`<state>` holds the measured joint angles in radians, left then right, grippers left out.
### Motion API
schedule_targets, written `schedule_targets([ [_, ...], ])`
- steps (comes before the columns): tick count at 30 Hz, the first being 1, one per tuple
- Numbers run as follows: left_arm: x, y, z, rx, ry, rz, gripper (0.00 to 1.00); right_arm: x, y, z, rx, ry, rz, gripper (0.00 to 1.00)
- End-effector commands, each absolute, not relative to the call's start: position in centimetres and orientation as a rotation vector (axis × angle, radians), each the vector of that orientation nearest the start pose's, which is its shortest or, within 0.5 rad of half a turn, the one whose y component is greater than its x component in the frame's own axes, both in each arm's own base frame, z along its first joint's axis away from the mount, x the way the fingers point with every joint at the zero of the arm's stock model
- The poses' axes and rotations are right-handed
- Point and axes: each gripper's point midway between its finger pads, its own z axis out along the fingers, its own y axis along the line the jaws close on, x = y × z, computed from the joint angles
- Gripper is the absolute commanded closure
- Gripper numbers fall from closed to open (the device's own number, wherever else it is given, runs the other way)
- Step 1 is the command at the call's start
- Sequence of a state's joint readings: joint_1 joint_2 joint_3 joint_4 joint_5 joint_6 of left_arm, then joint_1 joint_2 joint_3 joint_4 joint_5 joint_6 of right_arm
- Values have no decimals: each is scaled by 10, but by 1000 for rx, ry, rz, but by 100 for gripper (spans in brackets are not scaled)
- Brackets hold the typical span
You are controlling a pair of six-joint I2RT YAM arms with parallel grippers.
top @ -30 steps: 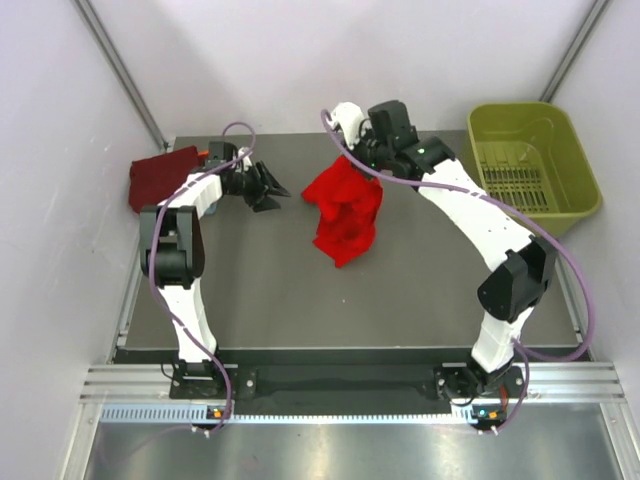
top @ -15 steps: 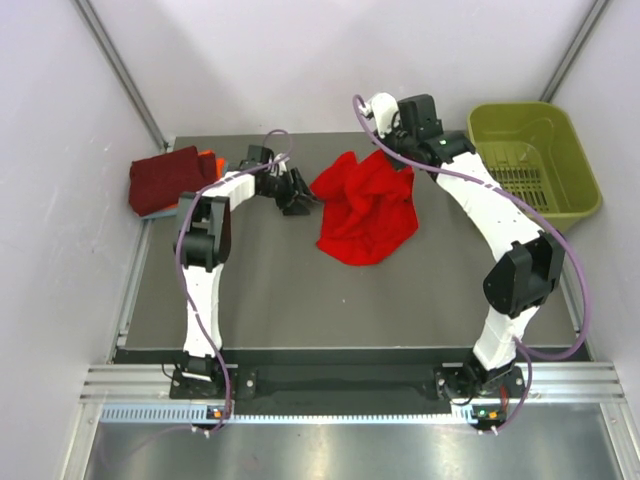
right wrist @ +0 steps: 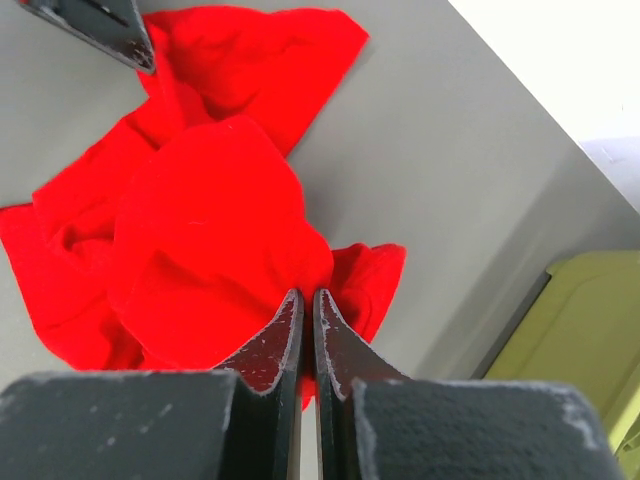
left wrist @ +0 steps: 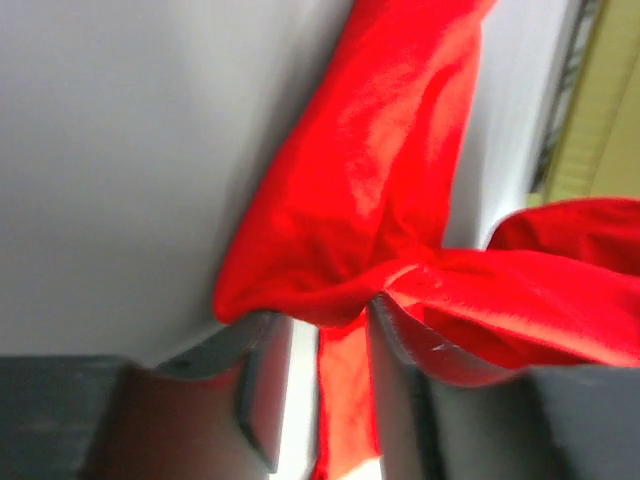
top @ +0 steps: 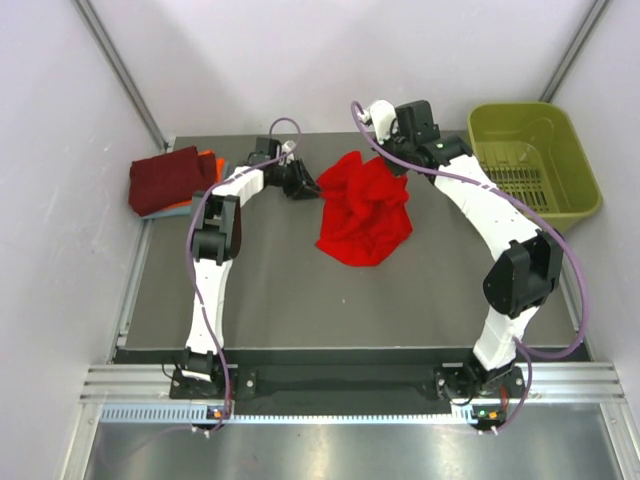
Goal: Fold and stack the t-shirts
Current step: Flatten the tshirt out
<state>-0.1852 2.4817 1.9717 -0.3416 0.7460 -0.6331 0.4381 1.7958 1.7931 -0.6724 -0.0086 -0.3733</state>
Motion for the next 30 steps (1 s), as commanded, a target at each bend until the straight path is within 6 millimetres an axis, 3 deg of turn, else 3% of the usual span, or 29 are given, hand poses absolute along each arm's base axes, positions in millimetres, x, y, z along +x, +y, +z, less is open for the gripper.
schedule_targets([
  [1, 549, -249, 38, -81, 2456, -1185, 71, 455, 201, 270, -851, 1991, 52, 100],
  [2, 549, -251, 37, -74, 2459, -1182, 94, 456, 201, 271, -850, 1989, 52, 100],
  [3, 548, -253, 40, -63, 2454, -1182, 98, 455, 202, 271, -852, 1989, 53, 100],
  [8, 547, -247, 73, -36, 2419, -1172, 100, 459, 195, 280, -826, 1971, 16, 100],
  [9, 549, -242, 98, -10, 2379, -1163, 100, 460, 194, 283, -814, 1966, 14, 100],
  [10, 548, -238, 111, 44, 2353, -1136, 100, 461, 193, 290, -795, 1952, 12, 100],
  [11, 545, -232, 140, 72, 2323, -1091, 100, 463, 191, 298, -780, 1936, 11, 100],
  [13, 543, -221, 171, 159, 2269, -1001, 100, 464, 186, 312, -732, 1917, 11, 100],
  [14, 540, -216, 187, 187, 2245, -969, 100, 465, 182, 316, -715, 1915, 6, 100],
  [15, 533, -205, 220, 204, 2202, -912, 100, 466, 176, 320, -684, 1916, 5, 100],
  [17, 525, -194, 251, 281, 2138, -819, 100, 465, 163, 333, -632, 1901, -22, 100],
  [18, 513, -186, 284, 301, 2085, -762, 100, 462, 153, 345, -592, 1885, -33, 100],
  [20, 500, -175, 305, 371, 2045, -676, 100, 459, 141, 350, -557, 1878, -56, 100],
  [21, 488, -170, 326, 398, 2011, -650, 100, 453, 134, 362, -532, 1855, -57, 100],
  [22, 477, -167, 326, 445, 2028, -630, 100, 450, 132, 369, -517, 1838, -52, 100],
  [24, 458, -166, 346, 475, 2007, -631, 100, 440, 130, 379, -496, 1821, -20, 100],
  [26, 437, -166, 349, 533, 2022, -652, 100, 422, 129, 394, -485, 1785, 18, 100],
  [27, 423, -165, 361, 548, 2002, -651, 100, 409, 126, 409, -462, 1754, 35, 100],
  [28, 415, -164, 361, 568, 2002, -655, 100, 404, 126, 405, -464, 1758, 47, 100],
  [30, 389, -161, 384, 592, 1937, -643, 100, 391, 123, 411, -448, 1743, 75, 100],
])
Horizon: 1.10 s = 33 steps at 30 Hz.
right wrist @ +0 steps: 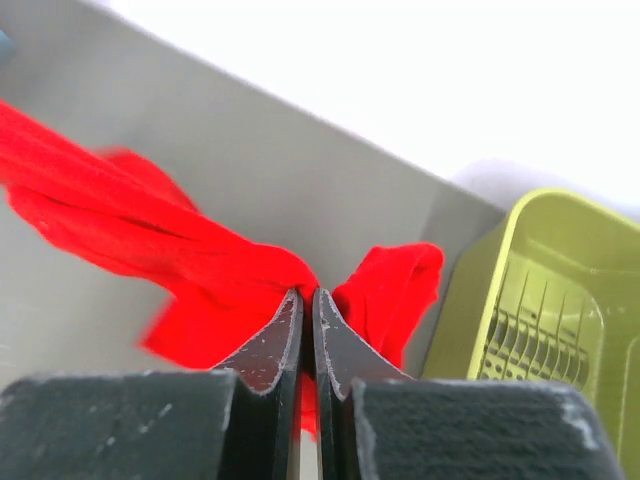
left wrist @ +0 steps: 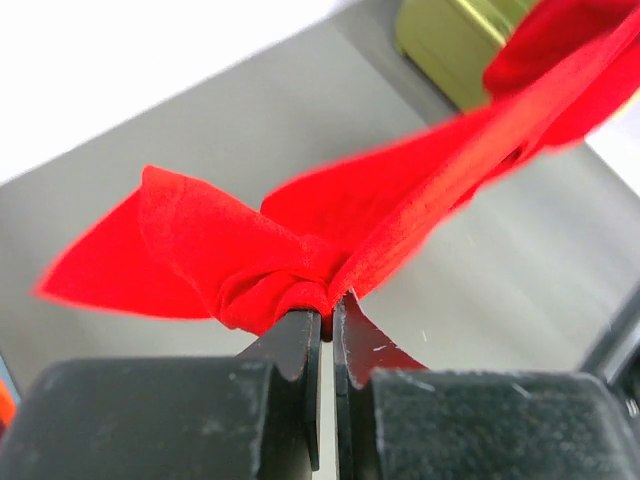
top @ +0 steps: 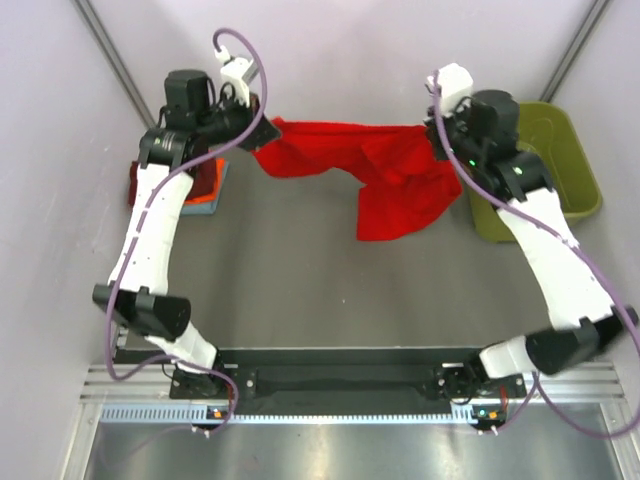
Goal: Fold and stack the t-shirts
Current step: Flatten the tshirt out
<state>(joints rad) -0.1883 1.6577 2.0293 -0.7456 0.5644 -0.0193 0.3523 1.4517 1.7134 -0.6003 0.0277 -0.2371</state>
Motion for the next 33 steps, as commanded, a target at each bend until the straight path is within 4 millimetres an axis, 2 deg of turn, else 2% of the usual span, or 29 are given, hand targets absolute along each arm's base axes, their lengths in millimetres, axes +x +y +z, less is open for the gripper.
schedule_targets([
  [1, 380, -161, 390, 616, 1912, -639, 100, 375, 122, 422, -449, 1714, 106, 100],
  [2, 361, -159, 402, 632, 1875, -639, 100, 367, 120, 418, -442, 1720, 113, 100],
  [3, 354, -157, 407, 634, 1858, -632, 100, 358, 121, 421, -441, 1711, 158, 100],
  [5, 338, -153, 416, 631, 1840, -615, 100, 326, 121, 432, -456, 1642, 224, 100],
  [6, 322, -149, 426, 630, 1827, -602, 100, 297, 117, 455, -445, 1552, 259, 100],
  [7, 313, -147, 434, 641, 1804, -588, 100, 285, 123, 453, -476, 1515, 305, 100],
  [9, 289, -141, 449, 665, 1760, -562, 100, 252, 120, 471, -467, 1440, 359, 100],
  [12, 272, -133, 446, 670, 1774, -522, 100, 234, 113, 462, -433, 1503, 410, 100],
  [13, 268, -133, 440, 676, 1803, -532, 100, 233, 111, 451, -426, 1541, 417, 100],
  [15, 269, -136, 429, 665, 1846, -566, 100, 238, 109, 438, -367, 1585, 441, 100],
  [17, 278, -139, 402, 630, 1949, -617, 100, 252, 112, 417, -340, 1638, 471, 100],
  [18, 281, -140, 393, 620, 1982, -631, 100, 267, 116, 405, -307, 1677, 498, 100],
  [20, 296, -143, 358, 572, 2105, -669, 100, 286, 123, 371, -285, 1764, 539, 100],
  [21, 301, -144, 344, 559, 2152, -681, 100, 305, 128, 343, -278, 1848, 553, 100],
  [22, 305, -144, 325, 547, 2215, -692, 100, 314, 132, 322, -265, 1916, 574, 100],
  [23, 316, -144, 297, 530, 2312, -695, 100, 323, 134, 304, -237, 1975, 607, 100],
  [24, 321, -144, 282, 522, 2364, -707, 100, 341, 139, 281, -214, 2034, 644, 100],
  [25, 324, -145, 262, 527, 2420, -721, 100, 346, 143, 264, -185, 2068, 691, 100],
  [26, 332, -149, 234, 536, 2500, -763, 100, 354, 143, 256, -160, 2084, 702, 100],
  [27, 338, -151, 220, 537, 2533, -774, 100, 365, 145, 234, -166, 2136, 702, 100],
  [28, 343, -152, 206, 526, 2571, -784, 100, 373, 146, 230, -171, 2148, 698, 100],
  [29, 353, -151, 176, 503, 2650, -781, 100, 380, 145, 219, -184, 2173, 679, 100],
  [30, 359, -151, 163, 488, 2683, -782, 100, 387, 146, 193, -186, 2245, 673, 100],
  [31, 369, -152, 156, 481, 2694, -779, 100, 397, 145, 190, -190, 2253, 657, 100],
  [32, 377, -151, 129, 452, 2760, -790, 100, 402, 142, 181, -177, 2278, 646, 100],
  [33, 387, -153, 129, 437, 2757, -803, 100, 410, 143, 161, -169, 2323, 638, 100],
])
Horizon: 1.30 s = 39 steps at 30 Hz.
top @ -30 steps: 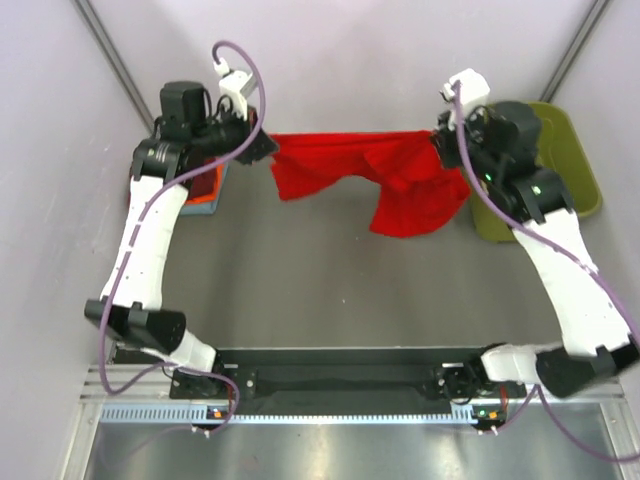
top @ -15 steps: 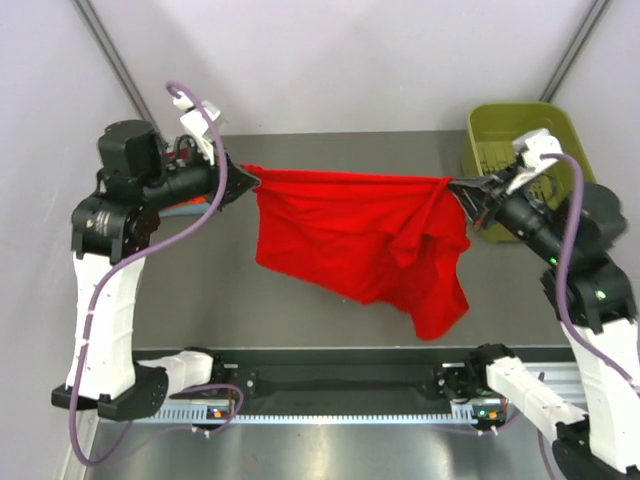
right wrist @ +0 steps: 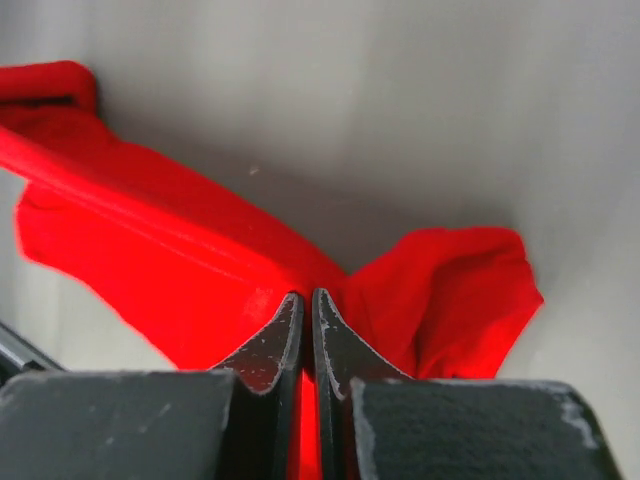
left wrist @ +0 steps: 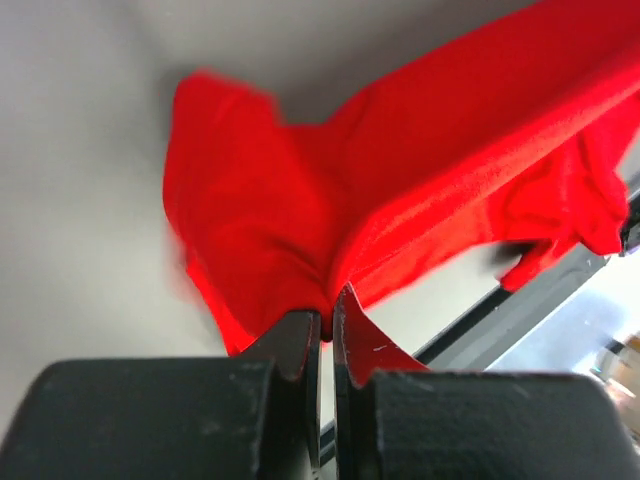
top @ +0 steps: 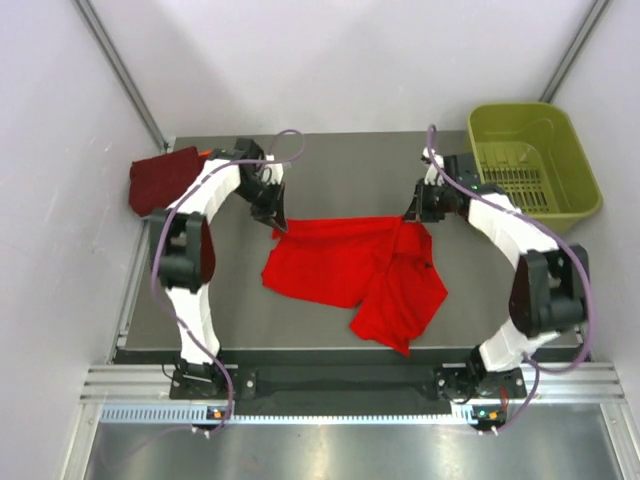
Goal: Fold and stack the t-shirts
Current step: Flatten the tshirt out
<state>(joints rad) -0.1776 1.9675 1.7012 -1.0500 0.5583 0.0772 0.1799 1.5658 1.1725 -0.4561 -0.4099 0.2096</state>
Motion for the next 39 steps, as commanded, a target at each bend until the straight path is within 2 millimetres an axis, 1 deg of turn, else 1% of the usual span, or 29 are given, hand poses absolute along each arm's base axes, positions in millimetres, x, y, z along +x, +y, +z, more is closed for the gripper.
schedule_targets([
  [1, 392, -154, 122, 417, 2774, -821, 100, 420, 145, 163, -185, 2313, 639, 98],
  [2, 398, -153, 105, 386, 2815, -836, 100, 425, 148, 160, -243, 2311, 619, 67],
  [3, 402, -155, 103, 347, 2827, -849, 100, 429, 149, 146, -269, 2348, 596, 47],
  [4, 413, -157, 104, 346, 2799, -853, 100, 445, 149, 162, -298, 2303, 559, 31],
  [5, 418, -157, 97, 339, 2802, -851, 100, 453, 149, 166, -340, 2287, 534, 20],
  [6, 425, -157, 96, 320, 2793, -836, 100, 462, 147, 163, -352, 2289, 514, 19],
  [7, 430, -157, 91, 321, 2789, -828, 100, 476, 148, 180, -369, 2240, 494, 18],
  [8, 434, -157, 90, 324, 2780, -826, 100, 481, 147, 185, -419, 2217, 471, 18],
  [9, 442, -158, 93, 337, 2760, -819, 100, 483, 149, 181, -436, 2230, 477, 18],
  [10, 445, -157, 85, 341, 2772, -809, 100, 487, 154, 193, -462, 2201, 498, 21],
  [11, 447, -156, 82, 343, 2776, -794, 100, 486, 156, 193, -466, 2209, 518, 28],
  [12, 453, -155, 84, 342, 2765, -772, 100, 481, 158, 190, -455, 2234, 543, 31],
  [14, 460, -152, 83, 346, 2753, -744, 100, 469, 169, 189, -411, 2267, 628, 37],
  [15, 463, -152, 85, 350, 2744, -740, 100, 458, 172, 193, -409, 2282, 651, 39],
  [16, 464, -153, 86, 349, 2738, -741, 100, 446, 176, 188, -415, 2312, 690, 40],
  [17, 465, -154, 88, 347, 2730, -758, 100, 429, 183, 192, -426, 2334, 723, 45],
  [18, 468, -155, 90, 342, 2721, -765, 100, 420, 184, 193, -423, 2348, 739, 47],
  [19, 468, -156, 91, 337, 2719, -770, 100, 404, 185, 181, -416, 2391, 766, 49],
  [21, 469, -156, 93, 331, 2711, -789, 100, 376, 184, 173, -415, 2442, 779, 49],
  [22, 469, -156, 94, 326, 2711, -793, 100, 368, 182, 168, -412, 2462, 773, 49],
  [23, 469, -156, 94, 326, 2710, -797, 100, 357, 184, 170, -431, 2463, 772, 50],
  [24, 469, -156, 96, 323, 2705, -813, 100, 349, 184, 166, -439, 2476, 773, 50],
  [25, 469, -156, 98, 317, 2700, -819, 100, 336, 182, 152, -439, 2519, 767, 50],
  [27, 470, -154, 100, 311, 2695, -829, 100, 315, 184, 142, -452, 2555, 776, 52],
  [30, 470, -153, 102, 307, 2687, -839, 100, 294, 190, 135, -500, 2588, 793, 54],
  [32, 470, -152, 103, 306, 2684, -846, 100, 288, 193, 132, -522, 2601, 796, 57],
  [34, 470, -152, 105, 303, 2682, -855, 100, 287, 195, 126, -525, 2623, 799, 57],
  [37, 469, -151, 106, 301, 2681, -854, 100, 294, 196, 118, -510, 2640, 798, 57],
  [39, 468, -151, 107, 300, 2680, -858, 100, 299, 198, 109, -506, 2657, 792, 57],
])
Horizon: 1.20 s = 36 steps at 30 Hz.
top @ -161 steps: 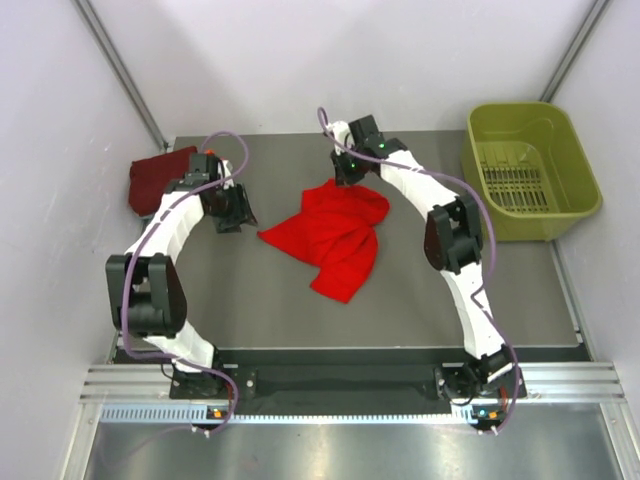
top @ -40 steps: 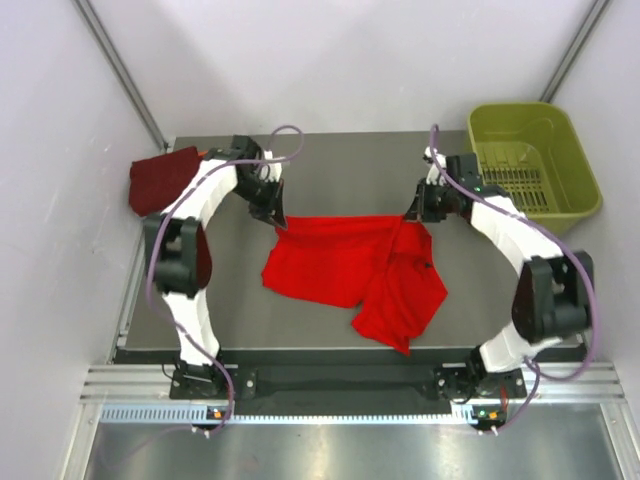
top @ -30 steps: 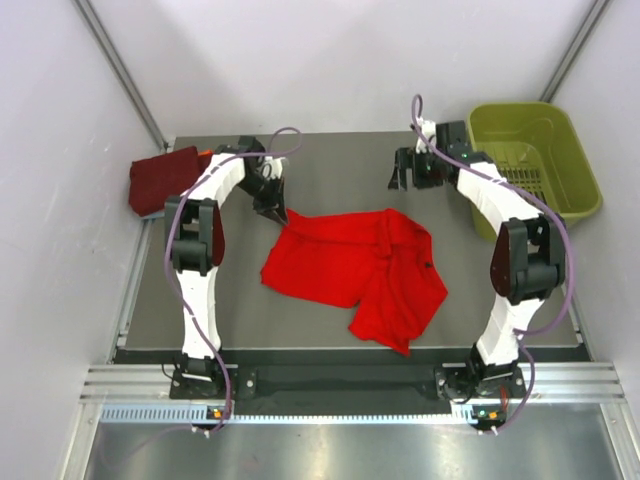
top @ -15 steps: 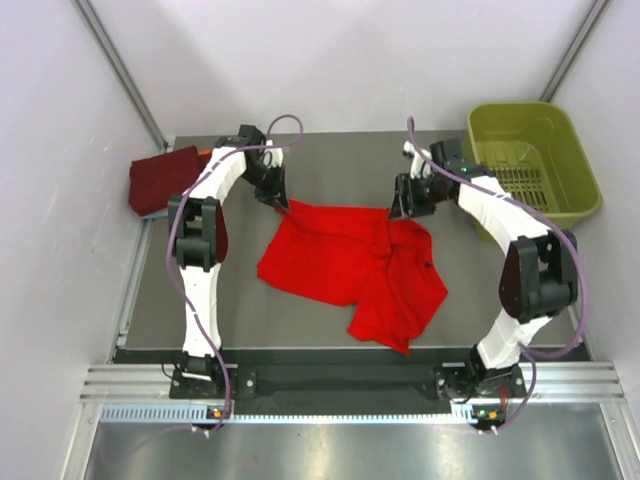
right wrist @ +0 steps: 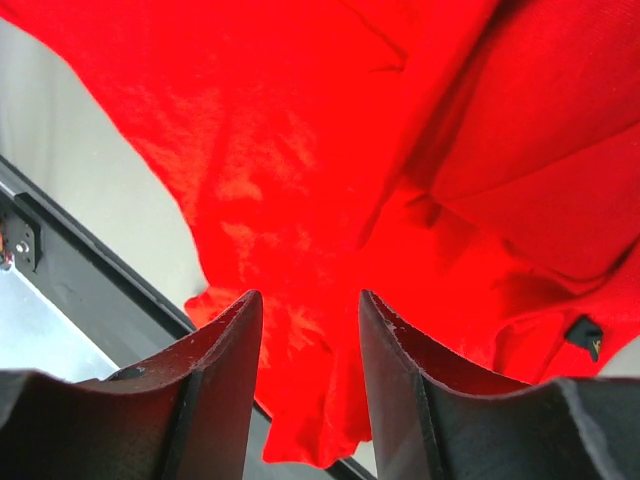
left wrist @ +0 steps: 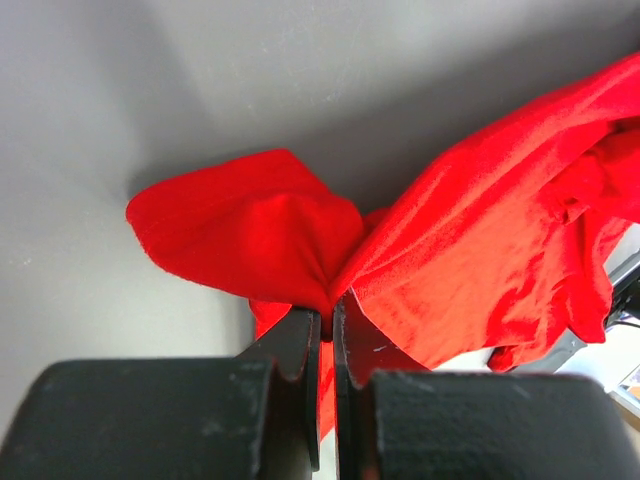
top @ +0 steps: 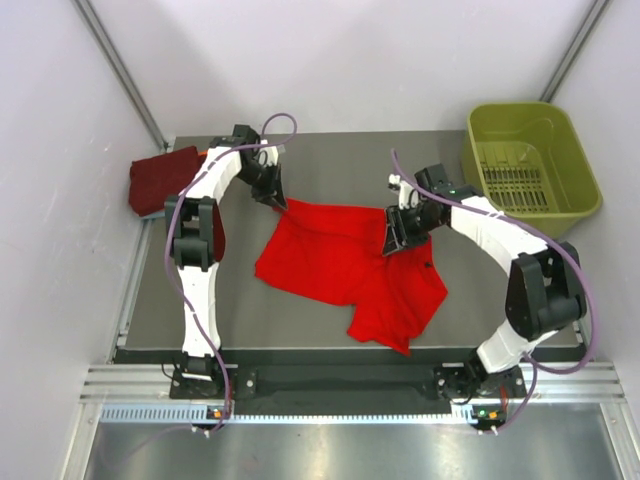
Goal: Fold and stack the t-shirts
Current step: Flatten the tshirt out
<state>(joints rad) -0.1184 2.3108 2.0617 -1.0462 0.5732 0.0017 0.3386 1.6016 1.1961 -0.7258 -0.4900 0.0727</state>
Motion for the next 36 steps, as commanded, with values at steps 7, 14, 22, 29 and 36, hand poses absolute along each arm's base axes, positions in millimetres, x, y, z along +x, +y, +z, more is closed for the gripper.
schedule_targets([
  [7, 465, -153, 112, 265, 2679, -885, 100, 312, 199, 97, -506, 2666, 759, 56],
  [14, 464, -152, 112, 255, 2681, -888, 100, 318, 199, 96, -499, 2656, 743, 57],
  [22, 465, -153, 111, 251, 2678, -895, 100, 335, 205, 103, -495, 2620, 744, 59],
  [29, 465, -152, 112, 251, 2678, -886, 100, 341, 208, 99, -486, 2632, 744, 81],
  [36, 471, -148, 117, 247, 2661, -842, 65, 360, 213, 136, -509, 2522, 736, 100],
])
